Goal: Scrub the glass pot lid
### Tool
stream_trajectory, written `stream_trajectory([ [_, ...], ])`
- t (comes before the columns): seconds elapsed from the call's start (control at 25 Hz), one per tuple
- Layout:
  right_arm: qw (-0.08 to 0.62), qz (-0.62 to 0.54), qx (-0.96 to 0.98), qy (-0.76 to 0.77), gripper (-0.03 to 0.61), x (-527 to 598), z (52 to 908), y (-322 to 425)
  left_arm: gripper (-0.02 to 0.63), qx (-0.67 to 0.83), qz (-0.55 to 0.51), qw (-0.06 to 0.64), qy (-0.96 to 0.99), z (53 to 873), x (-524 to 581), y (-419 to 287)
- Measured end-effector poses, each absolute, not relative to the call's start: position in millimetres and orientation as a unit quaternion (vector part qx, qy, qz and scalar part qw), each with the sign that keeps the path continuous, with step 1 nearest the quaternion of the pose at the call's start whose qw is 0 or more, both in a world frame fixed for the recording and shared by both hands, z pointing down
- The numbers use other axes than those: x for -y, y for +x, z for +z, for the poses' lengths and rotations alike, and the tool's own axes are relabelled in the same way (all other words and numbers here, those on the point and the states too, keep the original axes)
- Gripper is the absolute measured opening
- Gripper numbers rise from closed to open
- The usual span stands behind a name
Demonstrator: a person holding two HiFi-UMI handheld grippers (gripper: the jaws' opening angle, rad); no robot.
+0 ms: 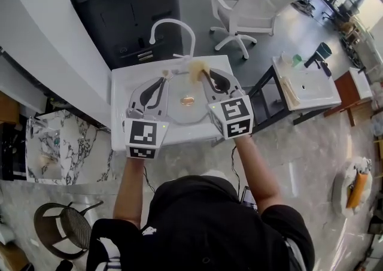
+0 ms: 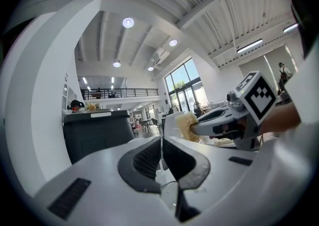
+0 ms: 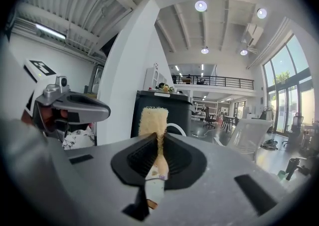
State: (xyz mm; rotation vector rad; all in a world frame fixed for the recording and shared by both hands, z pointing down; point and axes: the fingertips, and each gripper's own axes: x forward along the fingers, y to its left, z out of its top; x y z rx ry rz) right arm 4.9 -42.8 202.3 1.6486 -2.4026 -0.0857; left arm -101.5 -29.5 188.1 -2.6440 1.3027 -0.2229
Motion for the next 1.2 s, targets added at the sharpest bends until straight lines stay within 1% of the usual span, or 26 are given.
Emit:
stream_trajectory([
  [0.32, 0.086, -0.051, 0.819, 0.565, 0.020, 20.3, 168.3, 17.0, 0.012, -0.443, -0.050, 0.118, -0.887, 152.4, 11.7, -87.0],
  [0.52, 0.081, -0.049, 0.822, 0.562, 0.020, -2.0, 156.9, 29.8, 0.014, -0.449, -0.036, 0.119, -0.885, 133.8, -10.7, -72.3],
  [0.92, 0.080, -0.047, 0.829, 0.552, 0.020, -55.3, 159.5, 49.1, 0.012, -0.459, -0.028, 0.101, -0.882, 139.2, -60.4, -50.4],
  [1.2, 0.070, -0.045, 0.834, 0.545, 0.020, -97.4, 158.3, 60.2, 0.012, -0.468, -0.029, 0.104, -0.877, 141.1, -102.0, -39.6],
])
